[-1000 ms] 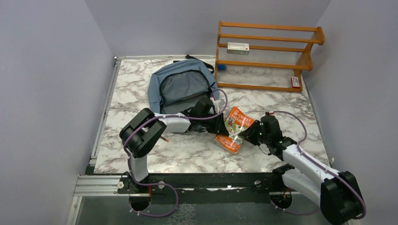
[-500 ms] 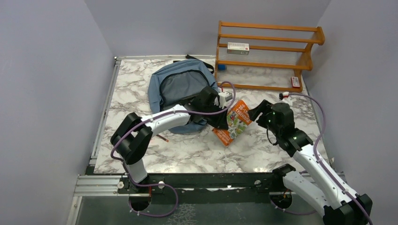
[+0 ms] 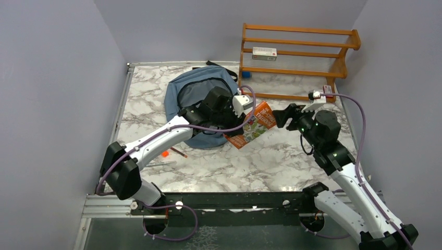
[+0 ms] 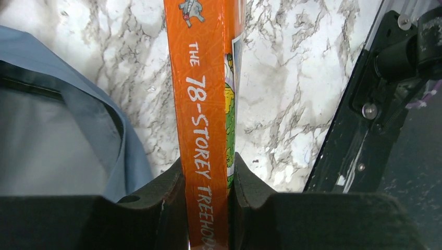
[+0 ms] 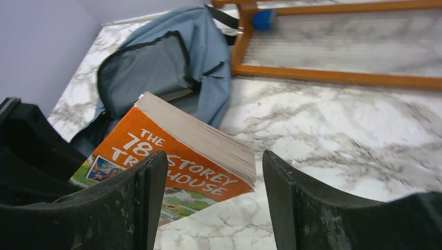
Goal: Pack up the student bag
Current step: Pick up the book from the center of the board.
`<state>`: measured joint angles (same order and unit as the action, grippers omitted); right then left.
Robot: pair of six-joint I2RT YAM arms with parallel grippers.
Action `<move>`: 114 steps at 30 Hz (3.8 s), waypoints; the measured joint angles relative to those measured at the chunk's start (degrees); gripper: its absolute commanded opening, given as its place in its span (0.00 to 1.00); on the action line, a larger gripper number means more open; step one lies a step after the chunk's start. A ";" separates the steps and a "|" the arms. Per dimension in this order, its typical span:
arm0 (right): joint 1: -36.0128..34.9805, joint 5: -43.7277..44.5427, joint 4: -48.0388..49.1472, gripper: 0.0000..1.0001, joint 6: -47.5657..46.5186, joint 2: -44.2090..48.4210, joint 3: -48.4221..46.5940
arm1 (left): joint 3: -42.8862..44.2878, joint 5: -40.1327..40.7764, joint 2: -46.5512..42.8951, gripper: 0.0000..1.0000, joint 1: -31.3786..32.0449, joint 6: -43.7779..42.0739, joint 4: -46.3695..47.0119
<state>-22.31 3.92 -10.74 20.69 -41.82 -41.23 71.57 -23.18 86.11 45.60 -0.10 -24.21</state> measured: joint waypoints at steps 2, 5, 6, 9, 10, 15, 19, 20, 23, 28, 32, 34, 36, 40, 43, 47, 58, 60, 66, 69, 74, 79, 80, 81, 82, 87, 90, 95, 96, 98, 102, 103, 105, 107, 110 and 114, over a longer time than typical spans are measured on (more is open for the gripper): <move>0.00 -3.78 2.36 0.71 -2.60 -0.24 -0.02 | -0.04 0.00 -1.77 0.00 -0.42 -2.73 -0.83; 0.00 -9.92 4.33 0.72 -6.34 -1.66 -1.55 | -0.90 -0.35 -4.66 0.00 -1.31 -5.97 -1.31; 0.00 -12.28 5.09 0.72 -7.72 -2.47 -2.54 | -1.55 -0.74 -5.99 0.00 -1.79 -7.02 -1.31; 0.00 -19.74 7.41 0.73 -11.80 -4.50 -5.01 | -3.89 -1.86 -10.12 0.00 -3.56 -10.40 -1.22; 0.00 -22.40 8.50 0.73 -13.22 -5.07 -5.44 | -4.37 -1.99 -10.93 0.00 -3.85 -10.97 -1.27; 0.00 -34.34 11.32 0.75 -19.52 -7.08 -5.66 | -7.65 -4.68 -15.30 0.00 -5.03 -16.94 -1.36; -0.04 -41.83 13.29 0.77 -24.65 -7.08 -5.64 | -9.09 -6.36 -17.68 0.00 -4.98 -20.50 -1.90; -0.04 -43.28 13.88 0.77 -25.88 -6.82 -5.64 | -9.27 -6.54 -18.23 0.00 -4.98 -21.20 -1.97; -0.09 -46.88 14.93 0.77 -29.49 -5.99 -5.64 | -9.31 -7.54 -19.54 0.00 -5.05 -23.82 -2.14; -0.09 -51.41 15.32 0.77 -33.55 -5.73 -5.66 | -9.44 -10.38 -21.81 0.00 -5.11 -29.57 -3.23; -0.17 -56.24 13.18 0.75 -35.23 -7.34 -7.91 | -9.46 -11.91 -22.75 0.00 -5.16 -33.57 -4.74; -0.20 -59.04 9.51 0.73 -36.50 -9.51 -10.80 | -9.44 -12.35 -22.73 0.00 -5.16 -35.10 -5.35; -0.22 -61.48 5.14 0.71 -38.21 -12.28 -13.86 | -9.09 -12.37 -22.40 0.00 -5.22 -36.46 -6.27; -0.24 -64.00 -3.98 0.67 -41.81 -16.65 -17.68 | -7.96 -12.09 -20.96 0.00 -5.49 -38.95 -8.94; -0.24 -64.11 -8.48 0.65 -43.63 -17.70 -17.99 | -7.21 -11.87 -19.71 0.00 -5.46 -40.15 -10.47; -0.24 -63.30 -11.98 0.64 -45.22 -17.88 -17.92 | -5.49 -11.78 -18.27 0.00 -5.46 -41.44 -12.02; -0.24 -62.03 -14.29 0.52 -47.76 -19.45 -17.18 | -0.83 -12.00 -15.28 0.00 -5.38 -42.38 -11.96; -0.24 -61.99 -14.34 0.46 -47.84 -19.89 -16.98 | -0.61 -12.09 -14.91 0.00 -5.38 -42.36 -11.96; -0.22 -61.96 -14.38 0.15 -48.11 -20.22 -16.79 | 0.11 -12.00 -13.77 0.01 -5.42 -41.90 -12.02; -0.24 -61.72 -14.19 0.01 -47.93 -19.69 -16.55 | 0.20 -11.87 -13.77 0.22 -5.49 -41.51 -11.98; -0.31 -58.90 -11.76 0.01 -44.76 -16.57 -14.25 | 0.20 -9.77 -13.75 0.60 -5.05 -40.70 -10.84; -0.39 -48.24 -9.42 0.01 -37.75 -12.20 -11.93 | 0.17 -3.98 -13.73 0.87 -5.88 -39.12 -6.10; -0.39 -45.24 -9.07 0.01 -36.04 -11.65 -11.80 | -0.13 -2.84 -13.73 0.90 -6.51 -38.80 -4.79; -0.39 -42.62 -8.87 0.01 -34.88 -11.26 -11.78 | -0.57 -1.90 -13.77 0.92 -7.30 -38.51 -3.63; -0.39 -39.41 -8.61 0.01 -33.51 -10.95 -11.78 | -1.49 -0.66 -13.79 0.94 -8.52 -38.14 -1.90; -0.39 -23.21 -9.14 0.01 -25.97 -10.80 -11.78 | -5.73 3.76 -13.29 0.95 -13.16 -37.00 2.40; -0.31 -15.43 -10.40 0.01 -20.83 -11.47 -11.93 | -6.47 5.88 -11.26 0.95 -14.32 -37.03 4.24; -0.11 -11.82 -12.96 0.01 -13.94 -13.42 -12.17 | -6.47 9.27 -5.46 0.96 -15.21 -37.03 6.51; -0.11 -11.85 -13.14 0.01 -12.81 -13.57 -12.17 | -6.43 10.34 -3.91 0.98 -15.41 -37.00 7.06; -0.11 -12.13 -13.11 0.01 -10.58 -13.62 -12.11 | -6.25 12.50 -0.70 0.99 -15.67 -37.07 7.85; -0.11 -13.84 -12.87 0.01 -7.50 -13.57 -11.65 | -5.42 16.98 5.42 0.99 -16.04 -37.31 9.31; -0.11 -14.21 -12.87 0.01 -6.97 -13.57 -11.39 | -5.38 17.79 6.38 0.99 -16.11 -37.44 9.57; -0.11 -14.80 -12.90 0.01 -6.12 -13.53 -10.75 | -5.20 19.28 8.35 0.99 -16.13 -37.92 10.12; -0.11 -15.17 -12.94 0.01 -5.62 -13.33 -10.05 | -4.76 21.16 10.19 0.99 -16.13 -38.51 11.30; -0.13 -15.34 -13.18 0.01 -5.25 -12.81 -9.42 | -4.50 23.78 11.93 0.97 -16.37 -38.99 13.44; -0.13 -15.37 -13.40 0.01 -5.22 -11.93 -9.42 | -4.11 26.84 14.10 0.91 -16.79 -39.87 16.85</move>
<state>-22.44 -11.44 -24.14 15.46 -53.76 -50.65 67.46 3.66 100.20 28.82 -39.97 -7.35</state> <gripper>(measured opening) 0.318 0.959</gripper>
